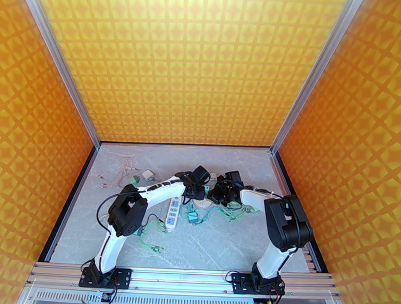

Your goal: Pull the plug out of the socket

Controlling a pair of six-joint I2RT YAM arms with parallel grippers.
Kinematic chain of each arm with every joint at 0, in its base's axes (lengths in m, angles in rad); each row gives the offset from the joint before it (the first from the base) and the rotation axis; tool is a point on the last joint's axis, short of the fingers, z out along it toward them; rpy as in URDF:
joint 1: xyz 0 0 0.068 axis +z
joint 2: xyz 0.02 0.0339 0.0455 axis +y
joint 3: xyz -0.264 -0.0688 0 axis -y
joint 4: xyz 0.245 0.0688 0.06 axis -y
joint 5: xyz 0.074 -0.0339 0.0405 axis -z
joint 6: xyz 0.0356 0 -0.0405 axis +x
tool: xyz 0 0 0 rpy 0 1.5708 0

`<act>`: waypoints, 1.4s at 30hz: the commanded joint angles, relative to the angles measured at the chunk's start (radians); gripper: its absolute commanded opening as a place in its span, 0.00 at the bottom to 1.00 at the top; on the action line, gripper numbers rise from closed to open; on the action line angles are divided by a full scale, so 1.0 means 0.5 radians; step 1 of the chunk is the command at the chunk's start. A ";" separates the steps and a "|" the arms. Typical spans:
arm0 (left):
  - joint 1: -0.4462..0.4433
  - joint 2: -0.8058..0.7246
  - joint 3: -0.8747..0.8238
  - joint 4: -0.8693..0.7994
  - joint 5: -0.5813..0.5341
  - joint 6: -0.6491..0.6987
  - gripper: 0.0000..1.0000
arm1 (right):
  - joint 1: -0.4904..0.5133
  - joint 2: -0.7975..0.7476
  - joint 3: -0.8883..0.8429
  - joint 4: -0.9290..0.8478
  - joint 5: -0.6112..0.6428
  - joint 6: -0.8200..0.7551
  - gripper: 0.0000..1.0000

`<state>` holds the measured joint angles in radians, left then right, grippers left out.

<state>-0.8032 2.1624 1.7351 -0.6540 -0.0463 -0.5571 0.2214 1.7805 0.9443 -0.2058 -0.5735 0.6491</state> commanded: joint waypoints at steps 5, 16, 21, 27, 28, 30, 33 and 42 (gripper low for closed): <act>-0.038 -0.066 0.172 -0.145 -0.044 0.093 0.00 | -0.020 0.146 -0.076 -0.291 0.342 -0.055 0.00; -0.300 0.234 0.594 -0.559 -0.553 0.349 0.00 | -0.020 0.167 -0.041 -0.326 0.345 -0.071 0.00; -0.296 0.220 0.591 -0.552 -0.534 0.310 0.00 | -0.020 0.166 -0.041 -0.347 0.362 -0.085 0.00; -0.141 0.103 0.530 -0.475 -0.203 0.128 0.00 | -0.020 0.178 -0.041 -0.357 0.362 -0.098 0.00; -0.101 0.068 0.496 -0.445 -0.132 0.093 0.00 | -0.020 0.178 -0.041 -0.356 0.363 -0.096 0.00; -0.029 0.009 0.431 -0.395 -0.001 0.022 0.00 | -0.020 0.176 -0.036 -0.353 0.359 -0.097 0.00; 0.060 -0.046 0.361 -0.348 0.137 -0.041 0.00 | -0.020 0.171 -0.037 -0.352 0.359 -0.097 0.00; -0.035 0.048 0.491 -0.507 -0.045 0.136 0.00 | -0.020 0.163 -0.054 -0.344 0.364 -0.089 0.00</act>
<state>-0.7971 2.2375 1.9125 -0.8410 -0.0200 -0.5198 0.2230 1.7927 0.9707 -0.2394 -0.5758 0.6189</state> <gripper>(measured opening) 0.262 0.040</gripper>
